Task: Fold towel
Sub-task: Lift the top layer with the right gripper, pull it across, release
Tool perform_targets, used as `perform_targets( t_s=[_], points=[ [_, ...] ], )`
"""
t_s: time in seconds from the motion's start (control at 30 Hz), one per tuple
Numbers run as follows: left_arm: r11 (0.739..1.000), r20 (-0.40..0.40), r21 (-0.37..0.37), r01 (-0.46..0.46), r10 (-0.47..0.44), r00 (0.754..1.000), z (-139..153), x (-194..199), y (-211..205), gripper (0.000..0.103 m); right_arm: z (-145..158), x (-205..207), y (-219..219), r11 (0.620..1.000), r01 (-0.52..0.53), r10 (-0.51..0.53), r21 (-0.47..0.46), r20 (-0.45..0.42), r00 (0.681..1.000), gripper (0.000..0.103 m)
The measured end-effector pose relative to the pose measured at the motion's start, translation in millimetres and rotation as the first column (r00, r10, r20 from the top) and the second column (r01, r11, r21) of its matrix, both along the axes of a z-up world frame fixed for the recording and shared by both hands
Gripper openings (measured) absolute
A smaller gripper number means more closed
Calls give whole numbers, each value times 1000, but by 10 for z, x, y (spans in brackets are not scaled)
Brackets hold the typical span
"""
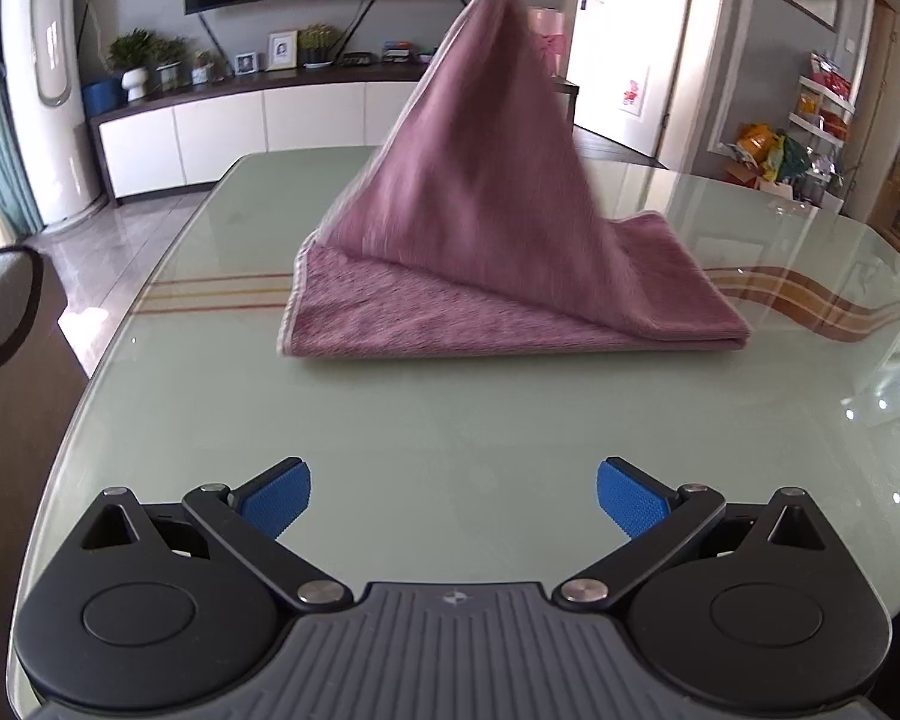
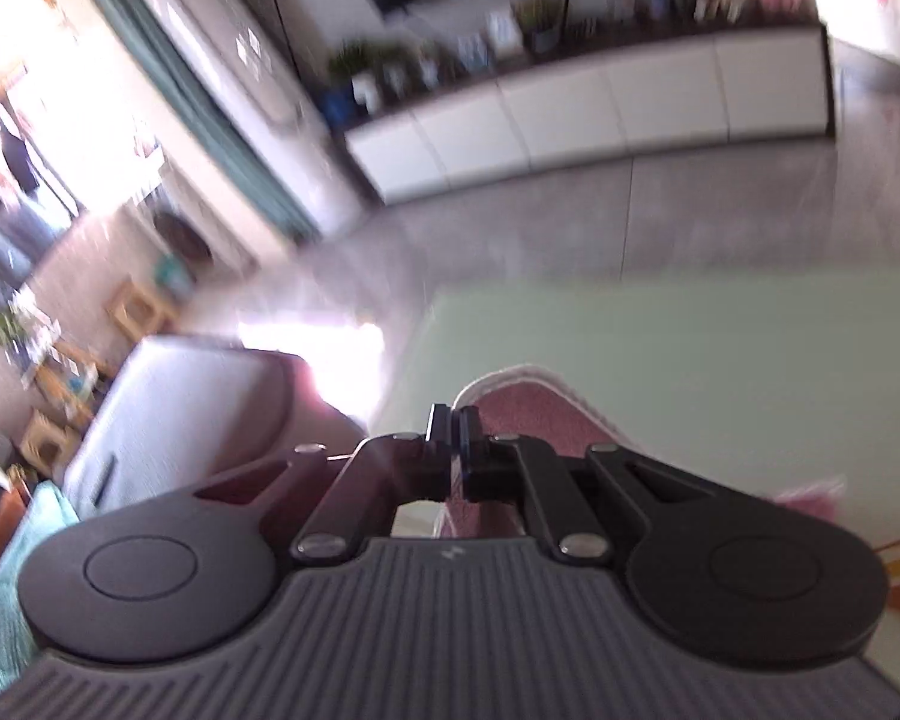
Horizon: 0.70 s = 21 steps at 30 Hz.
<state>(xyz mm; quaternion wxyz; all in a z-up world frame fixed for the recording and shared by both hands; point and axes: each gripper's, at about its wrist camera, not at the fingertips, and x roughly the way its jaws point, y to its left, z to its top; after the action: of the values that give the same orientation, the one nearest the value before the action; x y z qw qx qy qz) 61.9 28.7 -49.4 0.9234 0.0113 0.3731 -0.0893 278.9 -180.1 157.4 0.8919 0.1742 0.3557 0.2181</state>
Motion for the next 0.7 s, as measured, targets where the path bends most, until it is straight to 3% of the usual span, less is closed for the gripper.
perform_targets(
  t_s=[0.07,0.23,0.33,0.47,0.53,0.6,0.7],
  points=[
    [1000,10,9,15,-15,1000,78,-36,-115,102,411,-229,-435,999,43,-46,30,91,995,3],
    [998,35,38,52,-54,998,247,-132,-412,102,979,-645,-1132,988,132,-146,78,229,962,3],
    [996,44,48,70,-72,996,331,-190,-578,102,1127,-879,-1653,969,199,-233,144,282,931,3],
    [994,42,51,101,-103,994,400,-268,-785,102,836,-1123,-2285,937,293,-336,188,263,904,3],
    [991,40,65,120,-123,992,412,-313,-900,102,242,-1138,-2599,917,382,-397,118,166,903,3],
    [988,37,80,132,-136,990,406,-346,-980,102,-445,-1160,-2825,897,441,-439,-21,56,897,3],
    [986,14,95,138,-140,990,359,-364,-1068,102,-1103,-1149,-2819,901,408,-416,-151,-27,909,4]
  ],
)
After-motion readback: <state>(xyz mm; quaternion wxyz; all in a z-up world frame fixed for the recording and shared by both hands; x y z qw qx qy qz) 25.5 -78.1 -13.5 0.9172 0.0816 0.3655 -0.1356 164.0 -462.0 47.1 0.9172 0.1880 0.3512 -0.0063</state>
